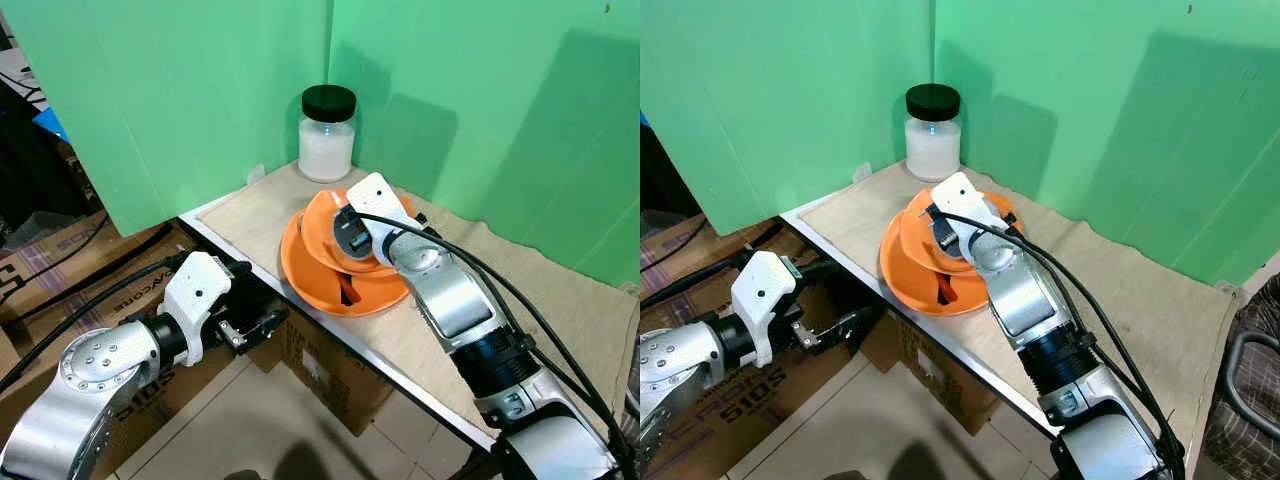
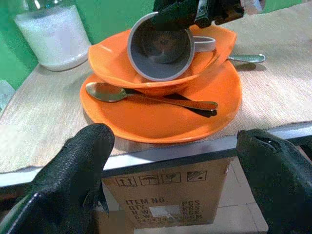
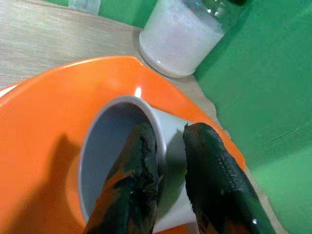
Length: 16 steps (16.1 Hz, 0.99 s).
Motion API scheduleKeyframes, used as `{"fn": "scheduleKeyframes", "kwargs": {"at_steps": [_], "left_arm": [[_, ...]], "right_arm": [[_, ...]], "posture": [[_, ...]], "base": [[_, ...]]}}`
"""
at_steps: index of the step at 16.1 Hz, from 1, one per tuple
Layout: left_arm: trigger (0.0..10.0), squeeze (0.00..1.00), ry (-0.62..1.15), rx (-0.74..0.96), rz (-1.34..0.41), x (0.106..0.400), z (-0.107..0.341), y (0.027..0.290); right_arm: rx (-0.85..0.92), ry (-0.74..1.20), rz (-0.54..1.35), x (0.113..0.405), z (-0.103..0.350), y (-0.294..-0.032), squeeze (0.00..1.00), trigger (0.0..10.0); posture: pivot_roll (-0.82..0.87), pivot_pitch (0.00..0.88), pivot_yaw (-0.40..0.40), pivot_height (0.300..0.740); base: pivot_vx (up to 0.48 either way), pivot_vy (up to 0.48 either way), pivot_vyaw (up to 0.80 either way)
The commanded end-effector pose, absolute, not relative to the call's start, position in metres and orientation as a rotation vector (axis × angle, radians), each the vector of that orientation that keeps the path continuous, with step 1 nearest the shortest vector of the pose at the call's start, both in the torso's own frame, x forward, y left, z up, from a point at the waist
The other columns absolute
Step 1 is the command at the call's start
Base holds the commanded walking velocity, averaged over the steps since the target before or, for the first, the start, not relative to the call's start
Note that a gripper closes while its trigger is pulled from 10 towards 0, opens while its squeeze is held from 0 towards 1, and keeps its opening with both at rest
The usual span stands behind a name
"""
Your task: Setting the table
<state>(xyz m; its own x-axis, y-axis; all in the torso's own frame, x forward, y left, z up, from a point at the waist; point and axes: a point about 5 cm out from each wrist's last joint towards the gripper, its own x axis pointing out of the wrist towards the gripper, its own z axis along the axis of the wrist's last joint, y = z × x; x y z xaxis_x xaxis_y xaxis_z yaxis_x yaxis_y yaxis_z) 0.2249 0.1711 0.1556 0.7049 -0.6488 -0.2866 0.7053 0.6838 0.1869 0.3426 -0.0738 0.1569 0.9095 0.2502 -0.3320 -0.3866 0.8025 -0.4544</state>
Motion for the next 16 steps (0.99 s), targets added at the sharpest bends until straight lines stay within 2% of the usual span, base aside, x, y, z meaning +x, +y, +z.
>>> {"fn": "scheduleKeyframes", "kwargs": {"at_steps": [1,8,16], "left_arm": [[10.0,0.0,0.199,0.307,-0.764,0.227,0.157,0.17],[10.0,0.0,0.195,0.316,-0.775,0.23,0.157,0.17],[10.0,0.0,0.183,0.321,-0.762,0.232,0.159,0.171]], "right_arm": [[-0.533,0.236,0.338,0.346,0.165,-0.077,0.0,0.0],[-0.538,0.24,0.354,0.345,0.163,-0.079,0.0,0.0],[-0.405,0.11,0.394,0.341,0.179,-0.092,0.0,0.0]], "posture": [[0.08,0.0,-0.038,0.74],[0.08,0.0,-0.027,0.74],[0.09,0.0,-0.034,0.74]], "base": [[0.0,0.0,0.0],[0.0,0.0,0.0],[0.0,0.0,0.0]]}}
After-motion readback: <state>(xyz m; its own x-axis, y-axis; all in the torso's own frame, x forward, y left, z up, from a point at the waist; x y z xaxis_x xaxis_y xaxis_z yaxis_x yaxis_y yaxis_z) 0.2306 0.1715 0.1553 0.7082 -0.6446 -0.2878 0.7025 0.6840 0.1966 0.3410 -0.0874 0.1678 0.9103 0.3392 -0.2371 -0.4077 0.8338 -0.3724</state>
